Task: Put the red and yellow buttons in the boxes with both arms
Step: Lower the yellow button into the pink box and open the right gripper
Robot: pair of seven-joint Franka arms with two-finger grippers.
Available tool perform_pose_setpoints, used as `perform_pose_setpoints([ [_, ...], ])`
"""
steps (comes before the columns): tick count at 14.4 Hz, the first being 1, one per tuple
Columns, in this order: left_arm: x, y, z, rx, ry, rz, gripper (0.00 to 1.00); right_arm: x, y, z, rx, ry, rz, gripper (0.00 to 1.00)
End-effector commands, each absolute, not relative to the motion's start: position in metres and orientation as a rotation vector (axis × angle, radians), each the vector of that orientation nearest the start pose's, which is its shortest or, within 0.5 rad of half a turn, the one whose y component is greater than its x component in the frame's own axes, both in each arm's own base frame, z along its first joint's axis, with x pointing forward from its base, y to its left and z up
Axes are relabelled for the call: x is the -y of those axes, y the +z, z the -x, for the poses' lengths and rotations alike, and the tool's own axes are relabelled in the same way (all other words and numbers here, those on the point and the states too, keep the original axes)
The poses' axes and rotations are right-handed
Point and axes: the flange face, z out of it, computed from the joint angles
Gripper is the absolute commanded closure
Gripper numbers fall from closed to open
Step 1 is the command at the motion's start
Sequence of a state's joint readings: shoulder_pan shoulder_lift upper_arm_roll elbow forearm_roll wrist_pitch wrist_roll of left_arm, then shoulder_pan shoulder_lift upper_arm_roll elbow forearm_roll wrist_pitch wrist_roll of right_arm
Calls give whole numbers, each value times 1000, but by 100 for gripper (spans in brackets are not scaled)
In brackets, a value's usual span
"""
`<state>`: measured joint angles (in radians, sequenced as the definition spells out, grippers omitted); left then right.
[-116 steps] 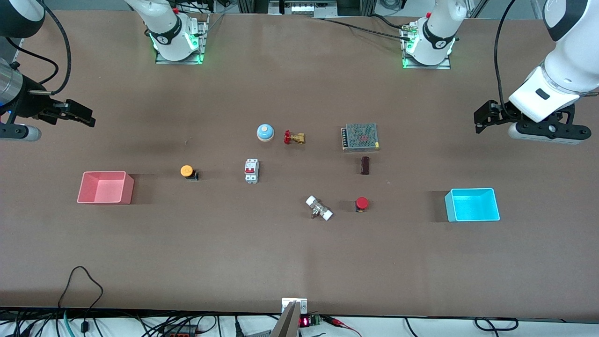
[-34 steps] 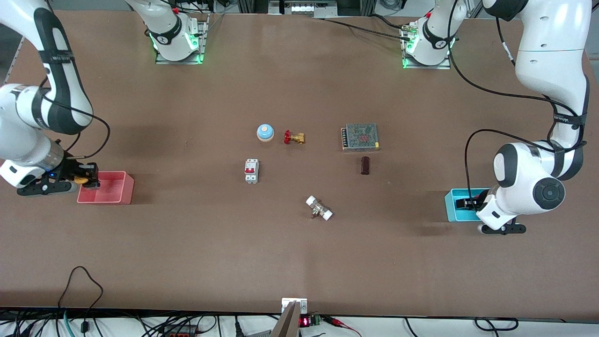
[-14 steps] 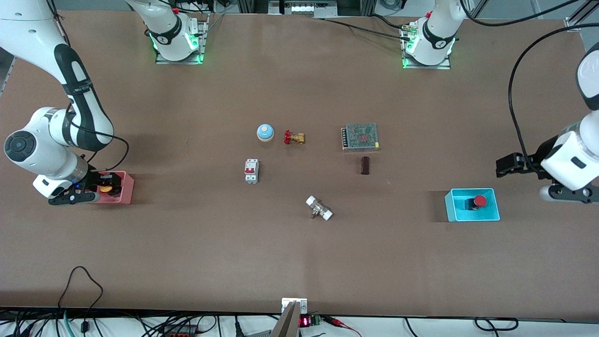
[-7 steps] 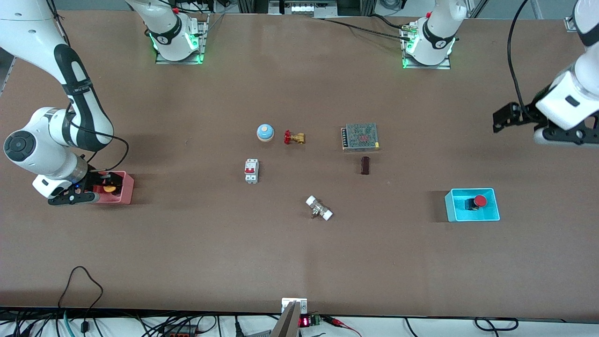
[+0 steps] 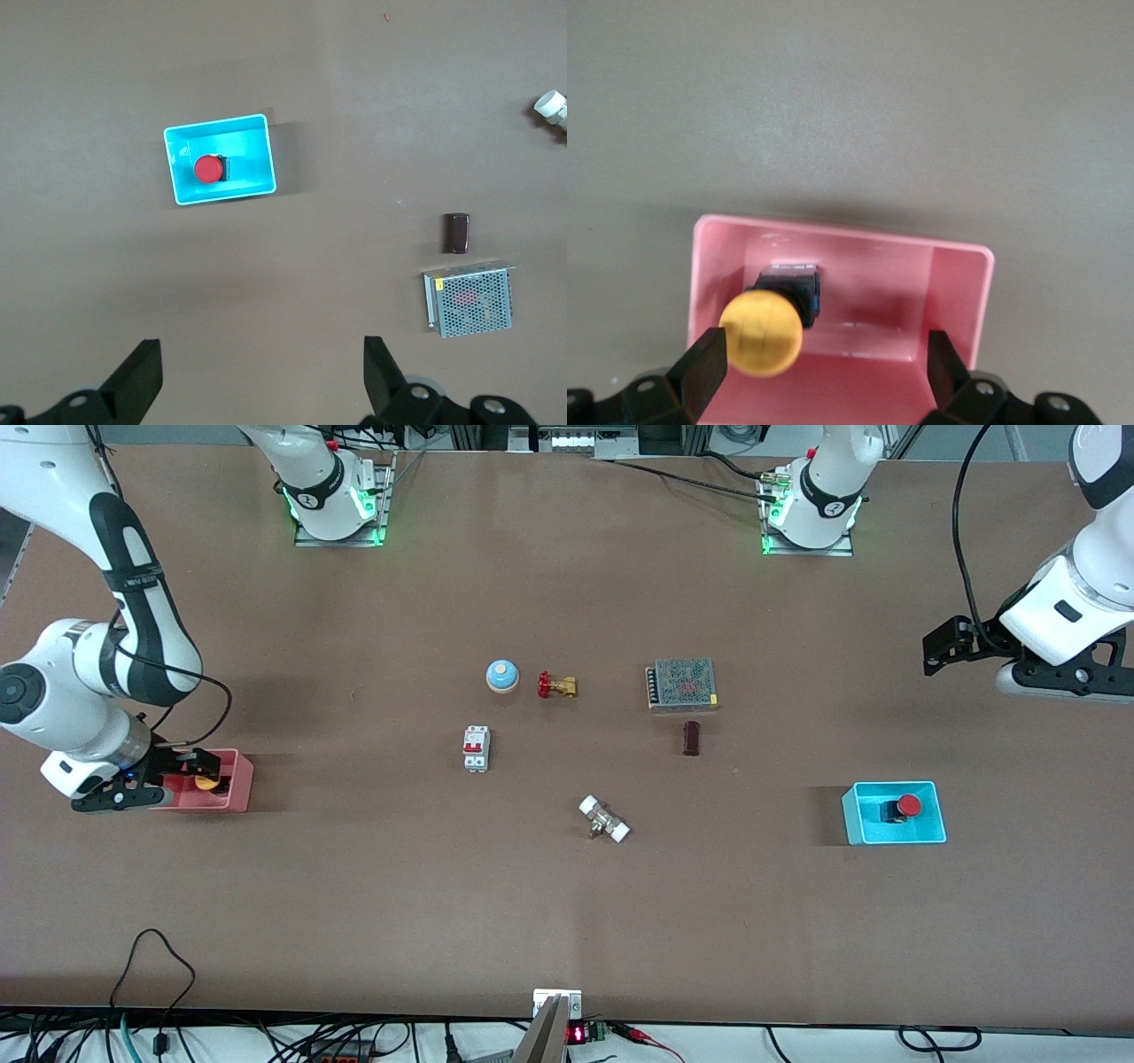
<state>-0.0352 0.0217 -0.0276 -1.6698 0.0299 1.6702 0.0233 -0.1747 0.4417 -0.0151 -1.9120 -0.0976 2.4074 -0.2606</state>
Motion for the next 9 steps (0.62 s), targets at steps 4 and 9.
perform_pose_setpoints([
  [4,34,577,-570,-173,20,3096,0,105,342,-616,172,-38,3141,0],
  [9,34,580,-570,-170,18,3098,0,45,455,-603,150,58,3137,0],
])
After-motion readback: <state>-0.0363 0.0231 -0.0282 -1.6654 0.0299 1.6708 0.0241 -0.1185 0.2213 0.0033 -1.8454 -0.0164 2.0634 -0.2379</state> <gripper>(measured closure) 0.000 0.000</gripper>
